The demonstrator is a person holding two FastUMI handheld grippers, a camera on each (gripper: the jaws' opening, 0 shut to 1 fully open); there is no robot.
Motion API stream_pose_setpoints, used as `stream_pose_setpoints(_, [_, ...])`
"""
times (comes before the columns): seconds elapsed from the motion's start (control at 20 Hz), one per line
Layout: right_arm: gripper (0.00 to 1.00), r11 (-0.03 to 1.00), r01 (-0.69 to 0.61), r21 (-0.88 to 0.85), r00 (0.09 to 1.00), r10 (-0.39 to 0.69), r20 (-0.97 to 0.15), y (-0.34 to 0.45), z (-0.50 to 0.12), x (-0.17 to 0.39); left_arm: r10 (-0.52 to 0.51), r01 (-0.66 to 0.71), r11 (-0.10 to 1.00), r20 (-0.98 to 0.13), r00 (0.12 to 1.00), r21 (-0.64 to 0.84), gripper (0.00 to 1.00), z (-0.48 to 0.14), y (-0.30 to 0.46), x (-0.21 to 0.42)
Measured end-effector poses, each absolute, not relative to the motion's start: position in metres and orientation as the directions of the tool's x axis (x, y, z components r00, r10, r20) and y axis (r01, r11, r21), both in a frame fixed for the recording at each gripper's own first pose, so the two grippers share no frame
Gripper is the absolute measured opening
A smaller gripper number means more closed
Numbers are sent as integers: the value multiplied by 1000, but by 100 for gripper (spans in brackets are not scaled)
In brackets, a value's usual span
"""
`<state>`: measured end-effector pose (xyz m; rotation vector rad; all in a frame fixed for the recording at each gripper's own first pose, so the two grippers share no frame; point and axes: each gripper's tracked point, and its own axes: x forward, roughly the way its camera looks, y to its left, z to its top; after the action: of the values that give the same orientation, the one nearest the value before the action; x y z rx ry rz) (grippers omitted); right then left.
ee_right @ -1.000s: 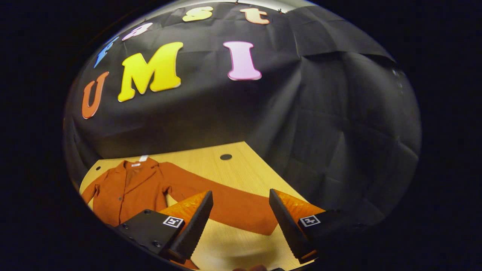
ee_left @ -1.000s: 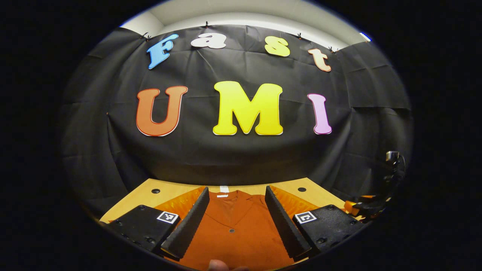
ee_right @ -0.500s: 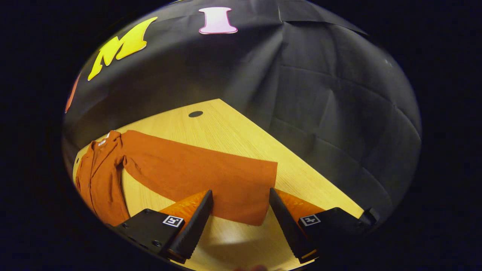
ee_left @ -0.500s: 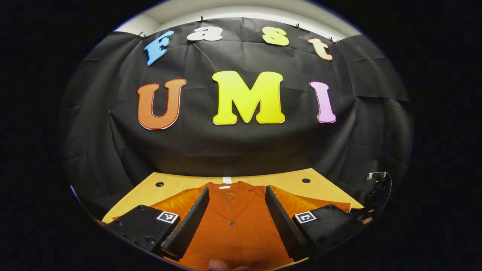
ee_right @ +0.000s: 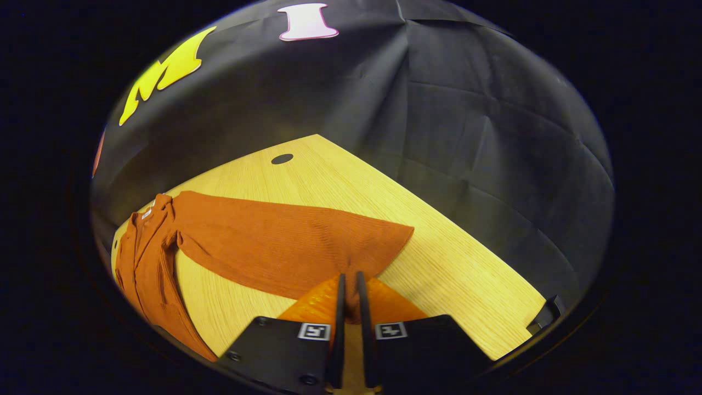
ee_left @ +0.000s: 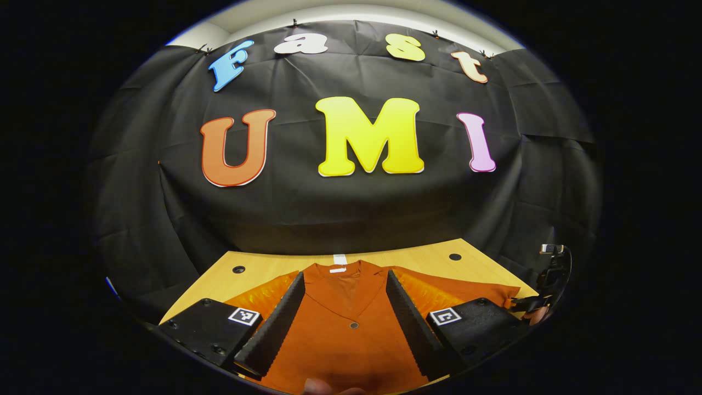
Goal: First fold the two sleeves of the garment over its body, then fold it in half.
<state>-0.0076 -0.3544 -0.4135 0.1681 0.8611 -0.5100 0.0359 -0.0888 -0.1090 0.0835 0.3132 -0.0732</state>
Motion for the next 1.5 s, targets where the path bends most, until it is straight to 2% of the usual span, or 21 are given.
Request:
stream_pose_setpoints(0.1, [13, 858, 509, -66, 517, -366, -774, -358, -413, -8, -42, 68, 995, -307, 951, 72, 96, -108, -75, 37])
stream_pose_setpoints(0.15, [0, 857, 512, -55, 525, -363, -770, -359, -411, -4, -34, 59, 996, -308, 951, 71, 96, -109, -68, 37])
stream_pose_setpoints(0.35, [1, 888, 455, -66, 584, -354, -731, -341, -364, 17, -10, 31, 998, -304, 953, 63, 96, -111, -44, 39])
stream_pose_setpoints(0.6, [0, 939, 317, -133, 697, -326, -638, -296, -290, 86, 18, -14, 1000, -316, 949, 14, 96, -122, -12, 37])
stream_pose_setpoints(0.85, [1, 975, 124, -184, 820, -205, -535, -201, -218, 169, 52, -57, 998, -303, 952, -10, 97, -127, 34, 29])
stream_pose_setpoints(1.0, [1, 980, 38, -196, 862, -131, -489, -127, -191, 213, 97, -103, 995, -293, 951, -5, 97, -131, 76, 24])
stream_pose_setpoints(1.25, [1, 962, -120, -245, 888, -6, -460, 17, -192, 251, 204, -215, 977, -293, 934, -7, 97, -139, 153, 6])
stream_pose_setpoints(1.5, [1, 932, -264, -250, 861, 111, -496, 155, -258, 242, 294, -322, 946, -343, 892, -25, 97, -162, 208, -21])
